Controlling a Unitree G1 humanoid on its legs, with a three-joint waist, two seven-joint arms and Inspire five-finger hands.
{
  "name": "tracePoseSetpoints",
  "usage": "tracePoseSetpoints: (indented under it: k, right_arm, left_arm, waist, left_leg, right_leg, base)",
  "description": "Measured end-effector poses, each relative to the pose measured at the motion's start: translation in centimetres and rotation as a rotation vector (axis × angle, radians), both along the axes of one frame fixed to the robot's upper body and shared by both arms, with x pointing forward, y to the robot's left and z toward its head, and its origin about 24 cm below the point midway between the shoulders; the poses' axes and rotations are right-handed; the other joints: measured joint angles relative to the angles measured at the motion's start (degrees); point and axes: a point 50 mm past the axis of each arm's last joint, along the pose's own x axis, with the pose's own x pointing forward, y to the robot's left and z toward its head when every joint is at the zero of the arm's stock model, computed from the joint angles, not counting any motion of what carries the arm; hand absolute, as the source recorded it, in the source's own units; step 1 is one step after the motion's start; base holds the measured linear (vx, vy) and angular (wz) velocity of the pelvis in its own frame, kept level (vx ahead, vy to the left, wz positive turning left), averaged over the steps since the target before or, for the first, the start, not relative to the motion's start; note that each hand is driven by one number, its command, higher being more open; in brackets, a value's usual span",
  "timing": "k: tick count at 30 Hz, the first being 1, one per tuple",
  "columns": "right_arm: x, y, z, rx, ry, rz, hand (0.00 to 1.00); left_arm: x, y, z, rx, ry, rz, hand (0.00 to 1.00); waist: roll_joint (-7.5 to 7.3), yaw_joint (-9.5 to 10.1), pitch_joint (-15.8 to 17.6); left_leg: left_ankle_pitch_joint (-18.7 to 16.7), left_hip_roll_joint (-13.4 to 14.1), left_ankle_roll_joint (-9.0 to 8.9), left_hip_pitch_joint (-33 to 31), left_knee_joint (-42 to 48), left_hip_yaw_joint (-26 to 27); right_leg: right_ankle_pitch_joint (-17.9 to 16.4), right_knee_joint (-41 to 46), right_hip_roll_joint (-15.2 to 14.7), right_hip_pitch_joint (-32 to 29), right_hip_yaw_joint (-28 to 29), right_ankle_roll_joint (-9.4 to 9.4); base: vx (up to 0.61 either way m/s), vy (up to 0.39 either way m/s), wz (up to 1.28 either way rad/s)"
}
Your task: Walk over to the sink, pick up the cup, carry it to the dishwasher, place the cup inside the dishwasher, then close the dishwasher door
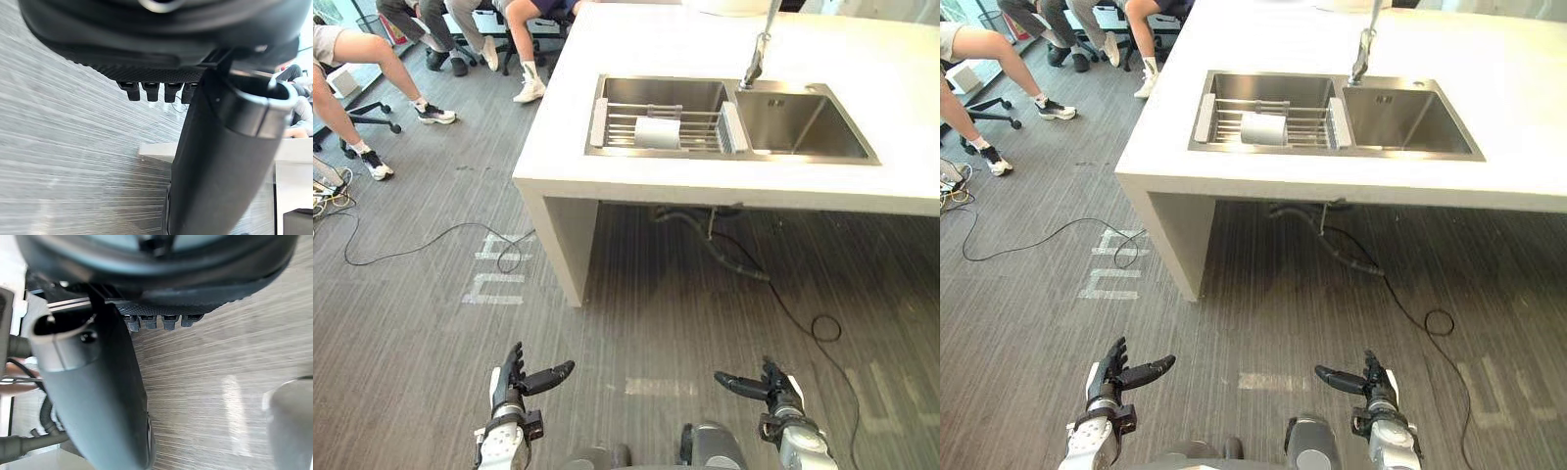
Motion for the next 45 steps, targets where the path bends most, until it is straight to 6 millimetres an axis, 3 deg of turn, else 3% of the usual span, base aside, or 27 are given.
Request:
tracePoseSetpoints:
  k: [1,2,4,6,8,9,10,13,15,16,18,19,21,24,25,26,27,29,30,32,34,35,36,37,40,42,45]
  right_arm:
    - [-0.1,-0.1,0.0,-0.002,0.003,-0.003,1.0]
    - [-0.4,-0.5,0.0,-0.014,0.011,-0.009,1.0]
    - [-0.2,-0.6,0.1,-0.014,0.001,-0.012,1.0]
    - [-0.1,-0.3,0.1,0.0,-0.008,-0.025,1.0]
    - [-0.8,0.2,0.0,0.011,-0.013,-0.032,1.0]
    - [-1.1,0.2,0.5,0.006,-0.044,-0.03,1.0]
    - [-1.1,0.2,0.7,0.003,-0.06,-0.03,1.0]
    - [-0.7,0.1,1.4,-0.011,-0.105,-0.029,1.0]
    - [-0.4,0.1,1.6,-0.014,-0.12,-0.03,1.0]
    - [-0.5,0.0,1.6,-0.017,-0.119,-0.031,1.0]
    - [-1.1,-0.2,1.4,-0.024,-0.102,-0.034,1.0]
    - [-1.6,0.2,0.9,-0.009,-0.077,-0.038,1.0]
    - [-1.9,0.8,0.4,0.01,-0.057,-0.025,1.0]
    - [-1.4,1.6,0.4,0.03,-0.069,-0.013,1.0]
    - [-1.4,1.9,0.4,0.033,-0.071,-0.003,1.0]
    - [-1.6,2.1,0.2,0.037,-0.063,0.0,1.0]
    - [-1.7,2.2,0.2,0.036,-0.06,0.004,1.0]
    - [-2.7,2.7,-0.4,0.039,-0.017,0.038,1.0]
    - [-3.0,2.9,-0.7,0.041,0.003,0.05,1.0]
    - [-4.1,3.4,-1.6,0.06,0.062,0.071,1.0]
    - [-4.6,3.7,-2.1,0.077,0.103,0.084,1.0]
    - [-4.6,3.8,-2.2,0.084,0.112,0.091,1.0]
    - [-4.7,3.9,-2.3,0.087,0.117,0.094,1.0]
    - [-5.2,3.4,-2.5,0.076,0.135,0.089,1.0]
    - [-5.8,2.2,-2.7,0.051,0.177,0.07,1.0]
    - [-5.9,2.8,-2.6,0.059,0.16,0.07,1.0]
    - [-6.2,5.3,-0.7,0.071,0.05,0.162,1.0]
  left_arm:
    - [0.0,0.4,0.2,0.014,-0.002,0.004,1.0]
    - [0.0,0.4,0.2,0.01,-0.007,0.024,1.0]
    - [0.1,0.7,1.1,0.023,-0.052,0.06,1.0]
    - [1.1,0.8,2.7,0.043,-0.133,0.073,1.0]
    - [2.2,0.4,4.6,0.06,-0.229,0.055,1.0]
    - [3.0,-0.3,6.6,0.058,-0.33,0.051,1.0]
    - [3.5,-0.6,7.8,0.061,-0.386,0.047,1.0]
    - [4.6,-1.3,11.1,0.096,-0.535,0.015,1.0]
    - [4.9,-1.5,13.1,0.138,-0.624,0.013,1.0]
    - [5.3,-1.5,14.0,0.16,-0.67,0.009,1.0]
    - [5.3,-1.8,15.7,0.182,-0.741,0.016,1.0]
    - [5.3,-1.7,16.9,0.217,-0.79,0.02,1.0]
    - [5.2,-2.0,19.0,0.266,-0.881,0.008,1.0]
    - [4.5,-2.7,21.2,0.274,-0.982,-0.013,1.0]
    - [4.1,-3.2,22.0,0.268,-1.027,-0.029,1.0]
    - [3.9,-3.9,22.6,0.258,-1.072,-0.056,1.0]
    - [3.8,-4.3,22.8,0.26,-1.09,-0.073,1.0]
    - [3.8,-5.2,23.2,0.271,-1.117,-0.147,1.0]
    - [3.8,-5.3,23.2,0.279,-1.117,-0.163,1.0]
    - [3.9,-5.5,23.1,0.276,-1.109,-0.187,1.0]
    - [4.2,-5.5,22.3,0.268,-1.077,-0.192,1.0]
    - [4.6,-5.5,21.6,0.266,-1.047,-0.201,1.0]
    - [4.9,-5.5,21.1,0.268,-1.021,-0.213,1.0]
    - [5.2,-5.5,20.4,0.266,-0.983,-0.223,1.0]
    - [5.6,-6.4,18.9,0.219,-0.915,-0.255,1.0]
    - [5.7,-6.9,19.2,0.208,-0.928,-0.289,1.0]
    - [5.7,-6.9,19.3,0.205,-0.932,-0.297,1.0]
  waist:
    - [-1.06,0.0,-0.35]
    - [-0.86,-0.06,-0.88]
    - [0.57,0.02,-1.53]
    - [0.9,0.29,-1.44]
    - [1.22,0.47,-1.24]
    - [2.41,1.02,-0.59]
    - [2.78,1.86,-0.61]
    - [2.98,2.38,-0.9]
    - [2.98,3.0,-1.0]
    - [2.99,3.44,-1.08]
    - [3.86,3.45,-1.57]
    - [3.29,4.23,-1.7]
    - [1.49,4.08,-2.31]
    - [1.28,5.53,-2.32]
    - [1.34,5.79,-2.35]
    - [1.27,5.88,-2.3]
    - [1.22,5.82,-2.32]
    - [-0.17,4.56,-3.25]
    - [-0.54,4.05,-3.44]
    - [-1.04,3.07,-4.02]
    - [-0.84,2.03,-4.06]
    - [-1.08,1.79,-4.2]
    - [-1.64,1.7,-4.29]
    - [-1.71,0.84,-4.14]
    - [0.77,0.37,-4.77]
    - [0.95,0.22,-4.65]
    - [1.09,0.27,-4.14]
  left_leg:
    - [-1.6,-0.35,-0.96,0.93,0.17,-0.61]
    - [-3.49,0.08,-1.24,2.02,0.58,-2.51]
    - [-4.73,2.53,-3.11,1.22,2.28,-4.19]
    - [-5.32,4.27,-4.13,-0.84,7.42,-5.93]
    - [-5.51,5.71,-4.71,-4.8,19.62,-6.07]
    - [-2.64,8.0,-6.4,-9.91,34.46,-4.37]
    - [-3.01,9.83,-6.16,-12.68,41.32,-2.41]
    - [-6.31,12.11,-5.42,-19.99,45.87,0.35]
    - [-7.56,10.92,-5.65,-22.91,38.94,0.51]
    - [-6.84,9.02,-6.06,-22.87,29.1,0.31]
    - [-1.05,6.97,-6.09,-23.05,15.3,-0.51]
    - [5.67,5.86,-3.61,-20.75,12.29,-0.04]
    - [5.62,2.94,-2.47,-19.79,10.73,0.39]
    - [3.6,2.2,-0.9,-18.15,11.71,2.4]
    - [1.75,2.21,-0.97,-16.28,11.65,2.9]
    - [0.13,2.31,-0.95,-14.02,11.25,3.59]
    - [-0.72,2.33,-1.24,-12.87,11.09,4.06]
    - [-2.21,1.66,0.39,-9.31,10.41,5.08]
    - [-2.49,1.55,0.37,-8.46,10.14,5.12]
    - [-2.28,1.71,-0.61,-6.65,8.38,5.16]
    - [-2.08,3.54,-1.66,-5.58,7.54,5.05]
    - [-1.97,4.65,-2.46,-5.51,7.55,4.88]
    - [-1.99,4.71,-2.98,-5.84,7.8,4.53]
    - [-3.0,4.31,-4.63,-5.56,8.11,2.71]
    - [-2.74,7.38,-5.08,-4.16,6.97,1.25]
    - [-2.63,8.84,-5.51,-3.96,7.83,-0.09]
    - [-2.83,11.28,-5.89,-8.45,21.17,-0.08]
  right_leg:
    - [9.18,-6.8,0.72,0.15,1.57,-1.47]
    - [12.62,-5.45,1.19,-0.04,1.97,-4.97]
    - [9.84,-5.08,2.85,0.19,0.28,-5.66]
    - [8.16,-6.0,4.14,2.0,-1.65,-6.59]
    - [7.2,-8.44,5.33,6.43,-3.88,-7.69]
    - [6.62,-11.13,7.07,11.19,-4.72,-8.67]
    - [6.13,-12.06,7.72,13.26,-4.59,-9.49]
    - [5.18,-15.15,7.79,17.37,-4.17,-10.85]
    - [5.52,-16.47,6.88,18.75,-3.19,-9.89]
    - [4.99,-16.62,5.56,19.44,-2.83,-8.82]
    - [2.94,-15.37,4.44,19.82,-2.61,-6.56]
    - [0.91,-13.73,3.44,20.14,-1.49,-5.41]
    - [0.19,-14.87,0.6,20.82,1.09,-4.58]
    - [0.57,-15.08,-0.66,21.79,3.2,-3.7]
    - [0.11,-12.8,-0.88,22.11,3.78,-2.75]
    - [-1.55,-6.38,-1.36,20.77,4.39,-0.08]
    - [-2.42,-1.05,-1.66,18.97,4.73,1.35]
    - [-2.44,18.28,-4.44,10.99,5.4,4.16]
    - [-2.53,20.41,-4.78,9.91,5.3,3.97]
    - [-3.79,21.23,-5.33,6.83,4.34,1.79]
    - [-5.15,16.33,-4.48,4.11,1.46,-0.55]
    - [-4.92,9.34,-3.08,3.21,0.46,-1.12]
    - [-0.74,1.63,-2.13,3.53,0.42,-1.97]
    - [4.98,-2.54,-1.86,4.21,0.38,-3.56]
    - [5.68,-6.93,1.53,7.54,-0.3,-4.35]
    - [5.32,-8.8,3.27,9.18,-0.79,-5.52]
    - [5.82,-12.98,5.77,13.02,-0.54,-7.46]
  base:
    - [0.47,-0.212,0.54]
    - [0.4,-0.199,0.41]
    - [0.39,-0.234,0.29]
    - [0.35,-0.252,0.4]
    - [0.32,-0.23,0.45]
    - [0.31,-0.163,0.18]
    - [0.36,-0.145,0.08]
    - [0.25,-0.04,-0.07]
    - [0.26,0.089,-0.19]
    - [0.33,0.198,-0.04]
    - [0.29,0.203,-0.02]
    - [0.25,0.156,-0.04]
    - [0.32,0.184,0.14]
    - [0.23,0.141,-0.21]
    - [0.15,0.096,-0.44]
    - [0.13,0.085,-0.42]
    - [0.11,0.073,-0.42]
    - [0.15,0.046,-0.19]
    - [0.18,0.008,0.0]
    - [0.22,-0.061,-0.01]
    - [0.22,-0.137,-0.01]
    - [0.21,-0.179,-0.03]
    - [0.26,-0.233,0.07]
    - [0.21,-0.201,0.19]
    - [0.18,-0.172,-0.02]
    - [0.15,-0.208,-0.06]
    - [0.08,-0.136,-0.12]
